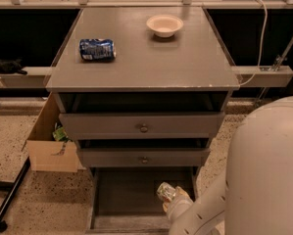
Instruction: Pick 7up can from bottom drawer and place on counter
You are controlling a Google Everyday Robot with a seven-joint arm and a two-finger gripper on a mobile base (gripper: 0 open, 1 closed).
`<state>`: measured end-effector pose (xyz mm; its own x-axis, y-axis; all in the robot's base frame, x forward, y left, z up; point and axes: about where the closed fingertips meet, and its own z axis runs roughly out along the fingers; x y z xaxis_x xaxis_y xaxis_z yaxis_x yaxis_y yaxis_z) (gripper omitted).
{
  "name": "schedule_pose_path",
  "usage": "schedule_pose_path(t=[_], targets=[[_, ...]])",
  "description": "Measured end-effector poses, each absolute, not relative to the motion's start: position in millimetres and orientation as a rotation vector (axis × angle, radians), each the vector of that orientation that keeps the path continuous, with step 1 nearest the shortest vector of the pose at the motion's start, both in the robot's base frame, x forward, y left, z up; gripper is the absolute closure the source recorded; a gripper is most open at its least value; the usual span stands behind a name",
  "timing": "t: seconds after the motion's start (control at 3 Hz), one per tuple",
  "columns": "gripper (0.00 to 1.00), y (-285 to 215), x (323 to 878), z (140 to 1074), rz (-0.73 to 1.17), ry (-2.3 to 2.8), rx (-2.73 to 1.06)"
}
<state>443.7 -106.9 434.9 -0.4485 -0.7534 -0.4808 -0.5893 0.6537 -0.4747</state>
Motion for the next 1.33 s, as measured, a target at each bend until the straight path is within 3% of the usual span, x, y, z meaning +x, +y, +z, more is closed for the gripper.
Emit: schedule_pose_path(t=[0.33, 1.0, 1.33], targets=[[1.0, -104, 455, 465, -0.422, 2.113, -1.075], [1.0, -160, 472, 591, -0.713, 1.964, -0.878], [1.0, -162, 474, 605, -0.724, 1.941, -0.857]])
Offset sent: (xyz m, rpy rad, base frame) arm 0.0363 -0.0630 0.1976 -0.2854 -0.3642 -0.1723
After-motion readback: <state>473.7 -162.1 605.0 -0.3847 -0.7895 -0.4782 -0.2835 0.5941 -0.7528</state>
